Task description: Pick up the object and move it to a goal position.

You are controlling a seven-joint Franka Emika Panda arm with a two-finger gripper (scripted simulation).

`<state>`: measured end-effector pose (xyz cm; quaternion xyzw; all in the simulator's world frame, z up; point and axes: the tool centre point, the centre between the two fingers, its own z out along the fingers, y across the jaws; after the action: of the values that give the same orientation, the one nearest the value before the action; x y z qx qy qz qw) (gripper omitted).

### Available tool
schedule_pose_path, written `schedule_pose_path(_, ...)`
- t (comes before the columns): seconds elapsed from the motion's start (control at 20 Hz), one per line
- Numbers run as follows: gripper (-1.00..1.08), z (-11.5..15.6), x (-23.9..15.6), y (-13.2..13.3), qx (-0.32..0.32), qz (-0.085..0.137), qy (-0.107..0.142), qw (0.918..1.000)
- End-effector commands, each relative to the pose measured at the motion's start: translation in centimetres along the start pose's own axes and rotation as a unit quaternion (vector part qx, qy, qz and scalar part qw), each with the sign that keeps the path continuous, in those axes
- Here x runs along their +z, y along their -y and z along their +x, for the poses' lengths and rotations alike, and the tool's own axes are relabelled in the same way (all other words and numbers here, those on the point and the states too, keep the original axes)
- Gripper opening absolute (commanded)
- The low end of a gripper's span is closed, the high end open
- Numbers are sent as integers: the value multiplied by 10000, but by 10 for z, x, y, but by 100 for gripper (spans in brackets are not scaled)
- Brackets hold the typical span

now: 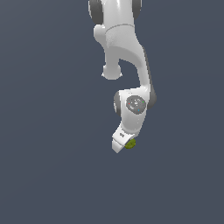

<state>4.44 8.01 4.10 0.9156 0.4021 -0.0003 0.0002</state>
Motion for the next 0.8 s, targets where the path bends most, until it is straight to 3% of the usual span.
schedule_pose_path(0.0,-100,0,0,0,2,0,0,10000)
schedule_pose_path(0.4,-100,-2,-19,7,2,0,0,10000)
schedule_pose_path(0.75,-100,-5,-64,24,-2,-4,3,10000)
